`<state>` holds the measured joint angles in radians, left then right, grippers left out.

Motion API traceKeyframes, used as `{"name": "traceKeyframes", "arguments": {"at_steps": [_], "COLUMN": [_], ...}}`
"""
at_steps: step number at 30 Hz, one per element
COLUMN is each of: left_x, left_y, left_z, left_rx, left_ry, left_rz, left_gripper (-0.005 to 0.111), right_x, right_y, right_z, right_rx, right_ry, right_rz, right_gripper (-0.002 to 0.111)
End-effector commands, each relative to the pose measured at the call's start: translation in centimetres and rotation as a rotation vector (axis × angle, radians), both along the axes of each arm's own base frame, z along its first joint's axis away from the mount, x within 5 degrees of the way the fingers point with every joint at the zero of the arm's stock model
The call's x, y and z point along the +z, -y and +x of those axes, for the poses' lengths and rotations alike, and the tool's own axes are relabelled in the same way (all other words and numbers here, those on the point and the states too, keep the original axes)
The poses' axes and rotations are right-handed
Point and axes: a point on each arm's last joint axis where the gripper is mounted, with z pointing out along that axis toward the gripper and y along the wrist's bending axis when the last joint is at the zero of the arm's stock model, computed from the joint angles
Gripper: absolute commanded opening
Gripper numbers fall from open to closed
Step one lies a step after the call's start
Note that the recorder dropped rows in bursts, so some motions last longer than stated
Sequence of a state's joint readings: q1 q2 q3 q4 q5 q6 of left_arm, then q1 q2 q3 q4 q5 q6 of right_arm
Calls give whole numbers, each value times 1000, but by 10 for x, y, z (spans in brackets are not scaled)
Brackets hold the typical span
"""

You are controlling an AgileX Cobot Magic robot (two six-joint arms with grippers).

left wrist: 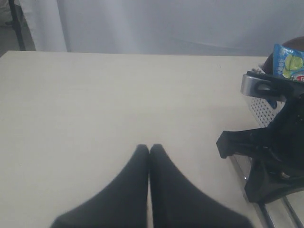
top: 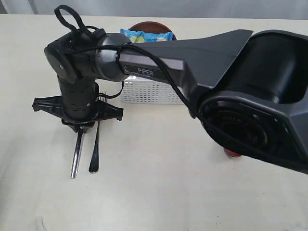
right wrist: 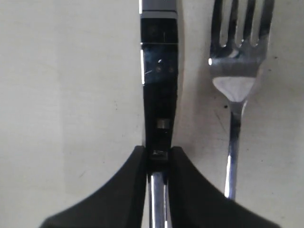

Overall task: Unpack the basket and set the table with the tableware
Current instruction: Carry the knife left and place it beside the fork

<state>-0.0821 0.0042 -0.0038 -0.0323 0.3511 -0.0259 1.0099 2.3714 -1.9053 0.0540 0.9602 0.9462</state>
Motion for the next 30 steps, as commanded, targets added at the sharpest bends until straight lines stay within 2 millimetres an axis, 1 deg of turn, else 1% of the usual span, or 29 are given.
{"name": "traceKeyframes", "arguments": {"at_steps": [1,10,11,12,15,17,22,25,30], "left_x": [0,0,0,0,0,0,0,0,0], "left_y": [0,0,0,0,0,0,0,0,0], "left_z": [0,0,0,0,0,0,0,0,0], "left_rx": [3,3,3,3,3,3,3,3,3], "left_ry": [9,9,9,9,9,9,9,9,9], "left_rz": [3,3,3,3,3,3,3,3,3], "left_gripper": [0,0,0,0,0,0,0,0,0], "right_x": [3,3,3,3,4,4,4,8,30], "right_y": [1,1,2,2,1,1,0,0,-3], "right_z": [5,7,7,7,9,9,9,10,12], "right_rx": [-3,-2,-1,1,-1,-14,-24,-24,7], "right_ry": [26,43,45,48,61,60,65,68,99], "right_rz": [16,7,5,3,8,13,24,30,50], "right_gripper": [0,0,1,5,23,28,28,28,28]}}
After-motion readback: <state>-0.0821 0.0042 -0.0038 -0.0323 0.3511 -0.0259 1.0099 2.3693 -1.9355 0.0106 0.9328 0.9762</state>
